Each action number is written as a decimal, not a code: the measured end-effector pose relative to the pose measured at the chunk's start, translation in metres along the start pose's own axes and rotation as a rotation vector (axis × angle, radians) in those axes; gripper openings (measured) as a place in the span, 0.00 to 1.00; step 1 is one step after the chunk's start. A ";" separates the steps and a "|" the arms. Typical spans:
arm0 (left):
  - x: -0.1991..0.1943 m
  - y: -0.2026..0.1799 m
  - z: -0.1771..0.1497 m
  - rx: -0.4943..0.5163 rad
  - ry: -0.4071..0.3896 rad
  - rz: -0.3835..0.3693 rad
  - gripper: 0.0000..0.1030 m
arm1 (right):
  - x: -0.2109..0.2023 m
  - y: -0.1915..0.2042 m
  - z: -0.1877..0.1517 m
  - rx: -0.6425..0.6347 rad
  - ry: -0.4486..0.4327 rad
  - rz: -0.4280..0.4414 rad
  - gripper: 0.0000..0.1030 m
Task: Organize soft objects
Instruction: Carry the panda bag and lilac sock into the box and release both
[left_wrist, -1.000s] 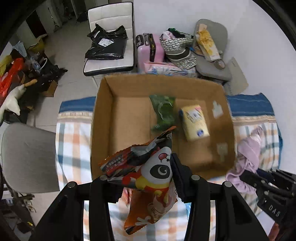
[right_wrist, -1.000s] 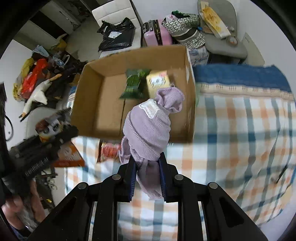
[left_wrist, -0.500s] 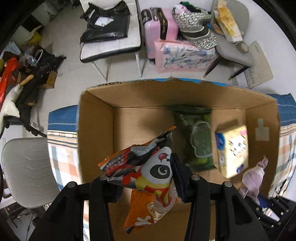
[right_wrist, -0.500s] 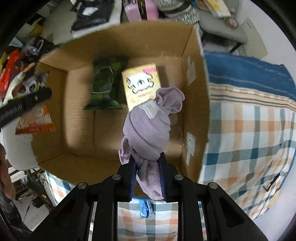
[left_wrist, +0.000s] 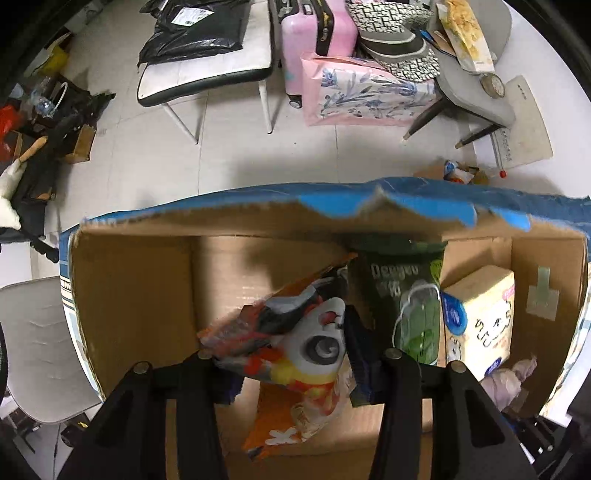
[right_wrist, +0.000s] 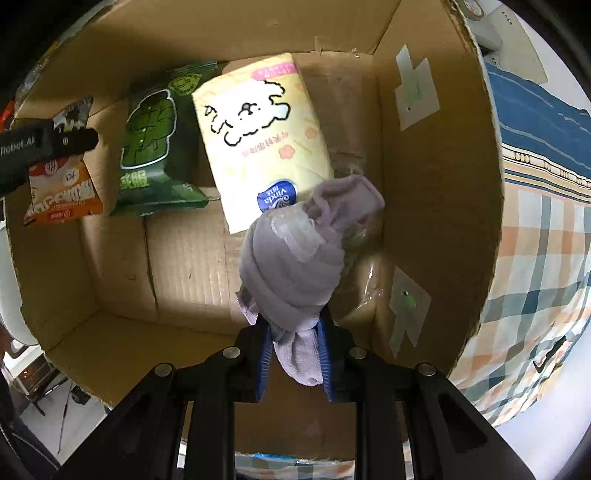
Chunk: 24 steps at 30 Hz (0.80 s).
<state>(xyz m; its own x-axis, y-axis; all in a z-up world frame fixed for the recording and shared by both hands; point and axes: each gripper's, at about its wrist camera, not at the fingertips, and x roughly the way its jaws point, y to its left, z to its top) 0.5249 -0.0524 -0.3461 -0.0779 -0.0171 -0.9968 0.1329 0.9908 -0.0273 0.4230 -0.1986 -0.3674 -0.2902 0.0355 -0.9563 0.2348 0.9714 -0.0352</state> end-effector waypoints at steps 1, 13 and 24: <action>-0.001 0.001 0.001 -0.009 0.000 -0.002 0.44 | 0.000 0.001 0.001 -0.002 0.000 -0.008 0.24; -0.040 0.012 -0.013 -0.017 -0.109 0.029 0.75 | -0.008 0.008 -0.009 -0.006 -0.019 -0.040 0.54; -0.085 0.014 -0.096 -0.002 -0.253 0.014 0.90 | -0.054 0.015 -0.052 -0.040 -0.139 -0.032 0.99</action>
<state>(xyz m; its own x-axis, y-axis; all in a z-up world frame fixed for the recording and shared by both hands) 0.4380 -0.0244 -0.2542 0.1742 -0.0367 -0.9840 0.1299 0.9914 -0.0140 0.3942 -0.1740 -0.3018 -0.1648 -0.0257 -0.9860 0.1893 0.9803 -0.0572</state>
